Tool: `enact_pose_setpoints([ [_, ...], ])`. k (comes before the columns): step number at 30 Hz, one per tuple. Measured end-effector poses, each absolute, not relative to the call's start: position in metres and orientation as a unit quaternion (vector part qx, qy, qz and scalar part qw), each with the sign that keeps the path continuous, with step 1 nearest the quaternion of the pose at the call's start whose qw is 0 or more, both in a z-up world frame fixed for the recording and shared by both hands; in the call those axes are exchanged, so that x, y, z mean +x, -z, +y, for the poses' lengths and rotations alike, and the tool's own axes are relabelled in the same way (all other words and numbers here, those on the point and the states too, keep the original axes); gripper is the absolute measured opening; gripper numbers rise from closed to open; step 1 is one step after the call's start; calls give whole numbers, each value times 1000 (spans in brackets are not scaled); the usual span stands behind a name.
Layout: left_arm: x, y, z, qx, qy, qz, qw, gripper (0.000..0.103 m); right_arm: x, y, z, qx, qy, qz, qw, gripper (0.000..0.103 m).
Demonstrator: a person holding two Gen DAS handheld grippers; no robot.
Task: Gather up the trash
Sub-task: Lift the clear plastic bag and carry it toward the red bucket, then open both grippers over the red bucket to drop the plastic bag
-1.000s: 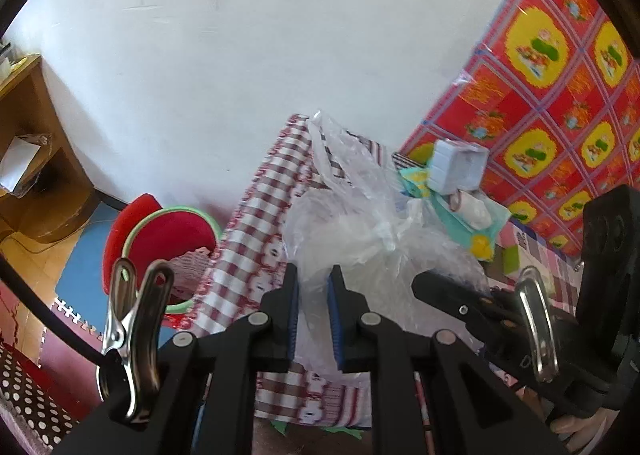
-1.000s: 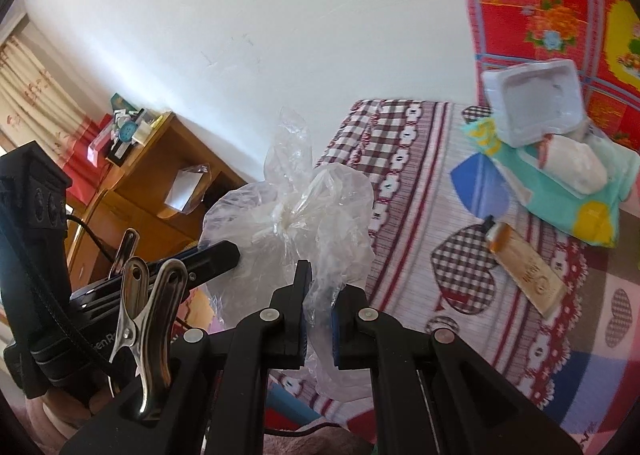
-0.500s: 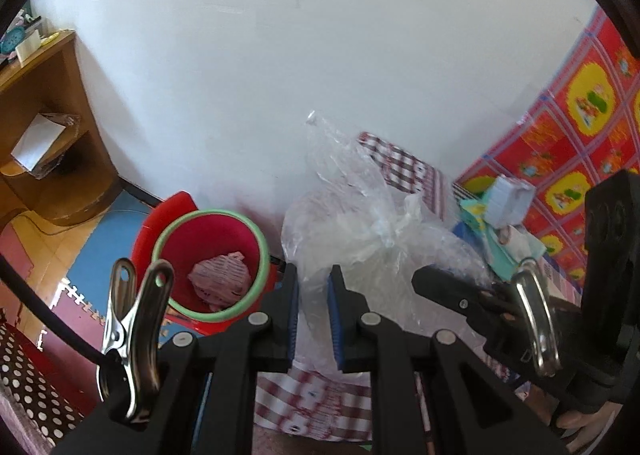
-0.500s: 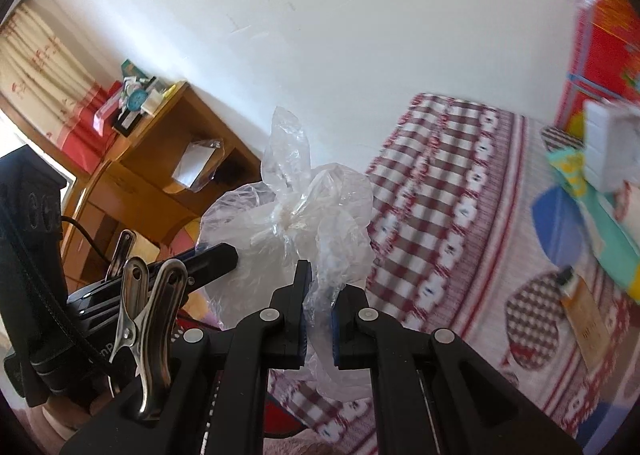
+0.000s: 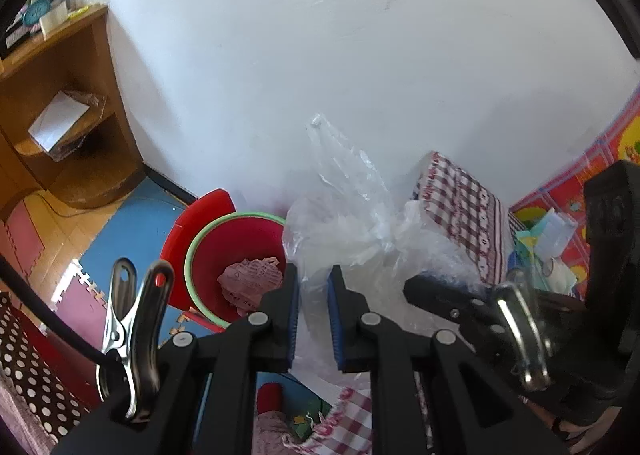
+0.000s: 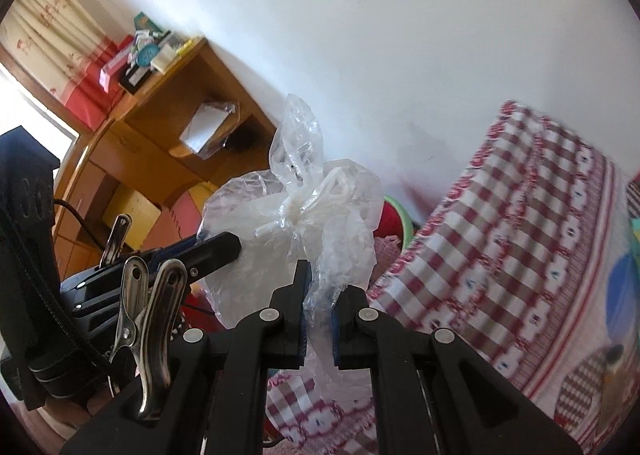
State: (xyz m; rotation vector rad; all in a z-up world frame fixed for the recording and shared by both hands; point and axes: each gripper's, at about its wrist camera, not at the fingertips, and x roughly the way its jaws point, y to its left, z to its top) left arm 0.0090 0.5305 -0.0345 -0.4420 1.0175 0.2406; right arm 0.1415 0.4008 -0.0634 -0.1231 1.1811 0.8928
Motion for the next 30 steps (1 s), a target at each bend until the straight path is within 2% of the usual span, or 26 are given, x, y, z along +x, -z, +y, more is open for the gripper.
enact_pose_setpoints([
  [28,44,114,598,-215,-117,536,808,15,180,133,497,-105,-380,575,717,10],
  [30,46,119,601,-214,-119,542,804,17,181,136,499,-105,-378,575,718,14],
])
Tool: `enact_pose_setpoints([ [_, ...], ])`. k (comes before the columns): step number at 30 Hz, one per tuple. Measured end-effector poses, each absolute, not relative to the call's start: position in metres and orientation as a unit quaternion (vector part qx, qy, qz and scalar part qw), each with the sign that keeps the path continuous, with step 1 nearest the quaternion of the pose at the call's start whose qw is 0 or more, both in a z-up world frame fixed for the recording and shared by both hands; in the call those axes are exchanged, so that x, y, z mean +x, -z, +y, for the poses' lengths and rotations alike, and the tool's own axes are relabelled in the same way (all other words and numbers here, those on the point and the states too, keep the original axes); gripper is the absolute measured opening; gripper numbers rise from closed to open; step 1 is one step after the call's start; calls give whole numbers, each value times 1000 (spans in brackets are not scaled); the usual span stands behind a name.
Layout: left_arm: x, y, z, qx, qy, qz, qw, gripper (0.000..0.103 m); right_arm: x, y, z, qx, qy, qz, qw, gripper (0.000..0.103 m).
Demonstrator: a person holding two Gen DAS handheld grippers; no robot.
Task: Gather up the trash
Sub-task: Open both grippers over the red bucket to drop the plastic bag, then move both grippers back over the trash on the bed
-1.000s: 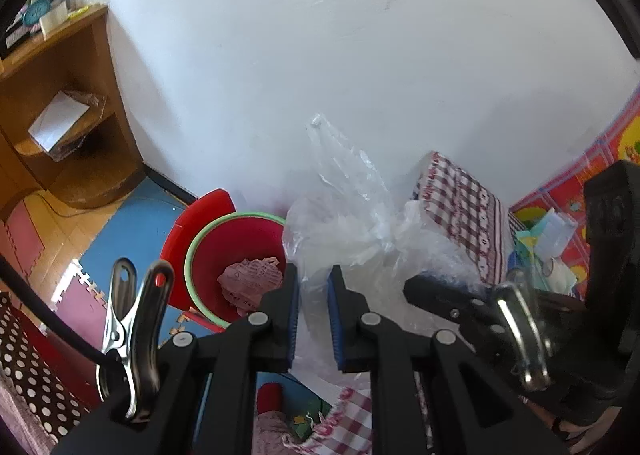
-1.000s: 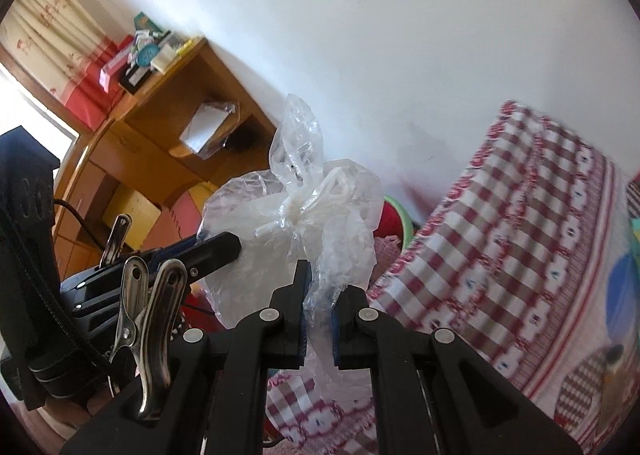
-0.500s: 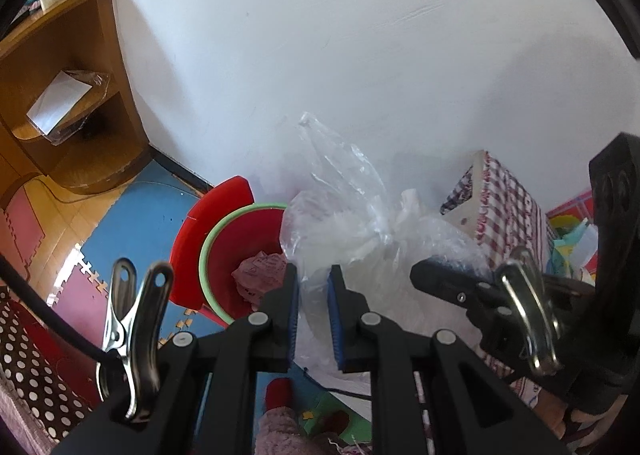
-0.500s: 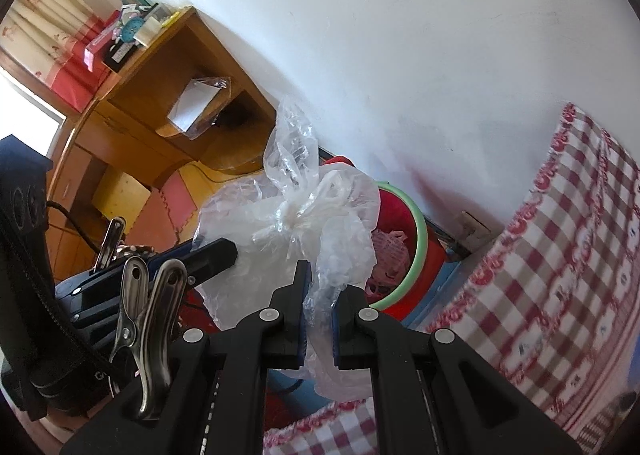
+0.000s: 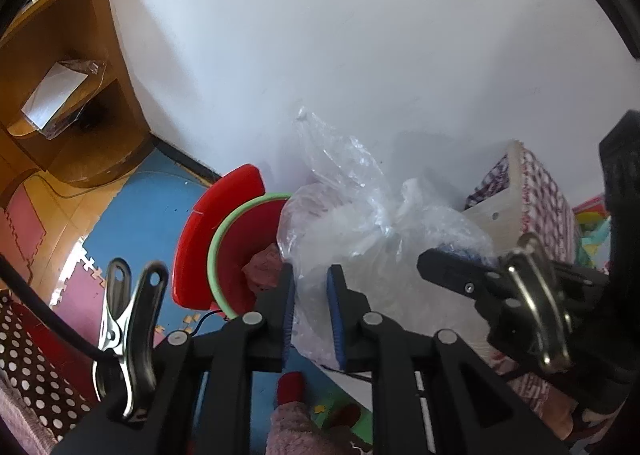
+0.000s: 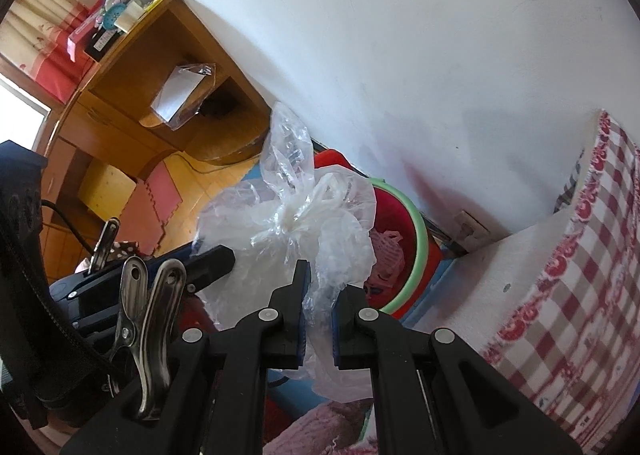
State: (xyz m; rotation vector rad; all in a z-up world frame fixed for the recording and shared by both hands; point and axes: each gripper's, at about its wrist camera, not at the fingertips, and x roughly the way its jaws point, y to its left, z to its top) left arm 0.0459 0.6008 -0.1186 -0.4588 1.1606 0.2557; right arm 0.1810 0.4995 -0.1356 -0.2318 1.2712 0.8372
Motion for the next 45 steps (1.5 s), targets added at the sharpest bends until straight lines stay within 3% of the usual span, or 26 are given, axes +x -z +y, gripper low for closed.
enact_pose_setpoints([
  [1,47,120,602,-214,-119,545,802,17,182,136,499,-105,-377,574,720,21],
  [4,47,121,604,-214,-115,546,802,23,184,137,500,-102,-374,571,724,25],
  [6,47,120,603,-212,-114,545,803,28,186,136,500,-98,-373,570,726,26],
  [12,48,116,601,-209,-110,543,806,30,187,135,500,-89,-370,572,727,26],
  [45,30,92,573,-187,-107,539,814,31,157,112,460,-50,-349,564,747,27],
])
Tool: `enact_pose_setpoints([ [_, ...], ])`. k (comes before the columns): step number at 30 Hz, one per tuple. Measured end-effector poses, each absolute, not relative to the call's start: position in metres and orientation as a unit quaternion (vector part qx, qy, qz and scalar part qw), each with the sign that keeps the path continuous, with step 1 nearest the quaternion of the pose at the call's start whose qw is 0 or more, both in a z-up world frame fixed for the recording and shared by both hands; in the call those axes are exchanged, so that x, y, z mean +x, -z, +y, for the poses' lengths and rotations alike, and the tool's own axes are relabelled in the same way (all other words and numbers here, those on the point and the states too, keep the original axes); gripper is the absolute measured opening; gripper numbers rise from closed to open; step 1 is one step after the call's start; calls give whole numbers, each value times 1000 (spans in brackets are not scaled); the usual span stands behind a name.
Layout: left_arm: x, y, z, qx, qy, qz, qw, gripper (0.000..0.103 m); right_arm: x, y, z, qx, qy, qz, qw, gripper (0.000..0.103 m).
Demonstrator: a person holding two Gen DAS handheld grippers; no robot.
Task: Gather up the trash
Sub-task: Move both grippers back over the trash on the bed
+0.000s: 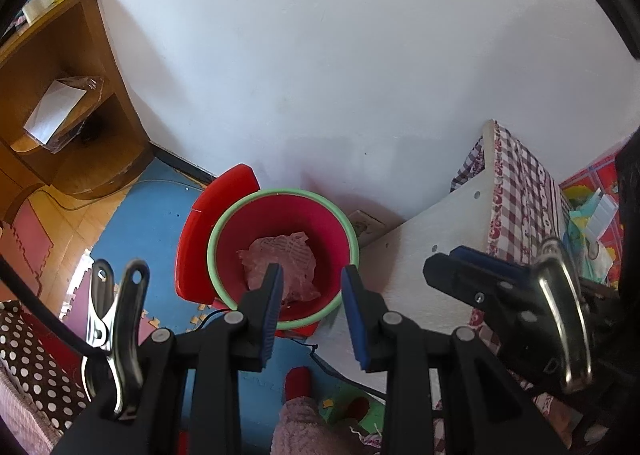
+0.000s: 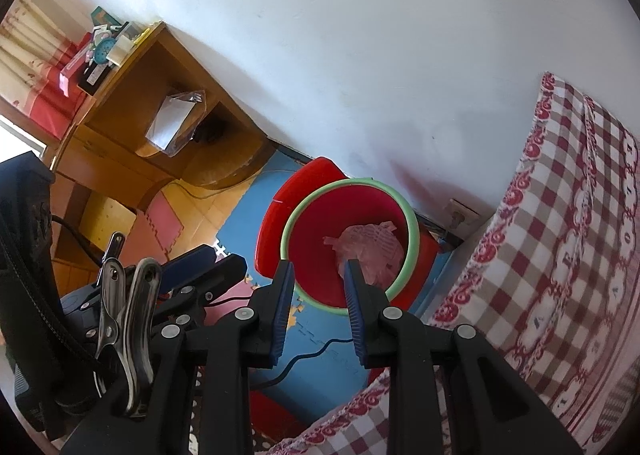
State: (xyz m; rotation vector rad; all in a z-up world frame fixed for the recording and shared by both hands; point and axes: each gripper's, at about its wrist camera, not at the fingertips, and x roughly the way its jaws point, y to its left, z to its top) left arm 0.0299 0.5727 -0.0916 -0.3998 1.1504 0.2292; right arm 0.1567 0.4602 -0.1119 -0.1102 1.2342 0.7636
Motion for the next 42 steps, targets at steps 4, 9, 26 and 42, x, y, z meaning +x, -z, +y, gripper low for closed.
enact_pose_setpoints([
  [4,24,86,572,-186,-110,537,816,31,152,109,456,-45,-351,562,748,27],
  [9,15,79,573,-185,-115,533,818,31,146,104,451,-35,-353,559,750,27],
  [26,-20,43,570,-181,-127,516,828,31,103,61,432,0,-371,539,756,27],
  [42,-56,7,526,-159,-137,500,840,31,49,35,367,31,-404,522,751,27],
])
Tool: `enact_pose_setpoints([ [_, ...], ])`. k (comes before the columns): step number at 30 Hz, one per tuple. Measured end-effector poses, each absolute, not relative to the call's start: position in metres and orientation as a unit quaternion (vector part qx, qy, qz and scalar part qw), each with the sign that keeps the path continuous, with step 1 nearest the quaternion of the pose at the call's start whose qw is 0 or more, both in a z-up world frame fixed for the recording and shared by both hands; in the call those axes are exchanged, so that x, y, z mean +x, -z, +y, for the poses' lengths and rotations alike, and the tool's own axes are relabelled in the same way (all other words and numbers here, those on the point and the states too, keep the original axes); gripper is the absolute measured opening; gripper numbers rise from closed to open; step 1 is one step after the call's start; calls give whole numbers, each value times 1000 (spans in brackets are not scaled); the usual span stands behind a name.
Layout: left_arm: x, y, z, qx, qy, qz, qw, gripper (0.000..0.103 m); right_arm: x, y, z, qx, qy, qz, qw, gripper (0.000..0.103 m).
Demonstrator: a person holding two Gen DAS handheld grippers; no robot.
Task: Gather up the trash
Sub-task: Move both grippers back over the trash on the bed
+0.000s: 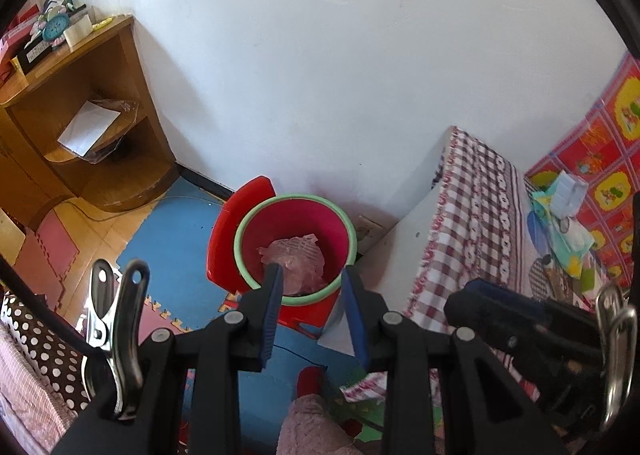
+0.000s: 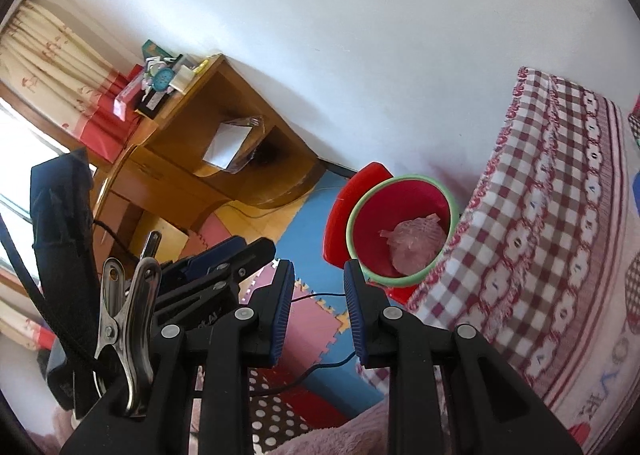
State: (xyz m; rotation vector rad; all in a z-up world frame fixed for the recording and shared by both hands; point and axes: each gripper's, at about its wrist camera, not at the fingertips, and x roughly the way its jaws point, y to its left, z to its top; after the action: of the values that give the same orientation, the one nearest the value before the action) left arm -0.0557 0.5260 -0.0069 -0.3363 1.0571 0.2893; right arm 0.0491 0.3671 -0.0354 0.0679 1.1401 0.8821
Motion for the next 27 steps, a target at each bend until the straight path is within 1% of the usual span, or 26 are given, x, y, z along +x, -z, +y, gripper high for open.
enact_pose_setpoints([
  [16,-74,-15,422,-128,-81,502,852,31,11,10,273,56,-381,502,774,27],
  [27,-81,-25,354,-115,-39,505,854,31,-4,3,208,76,-351,489,795,27],
])
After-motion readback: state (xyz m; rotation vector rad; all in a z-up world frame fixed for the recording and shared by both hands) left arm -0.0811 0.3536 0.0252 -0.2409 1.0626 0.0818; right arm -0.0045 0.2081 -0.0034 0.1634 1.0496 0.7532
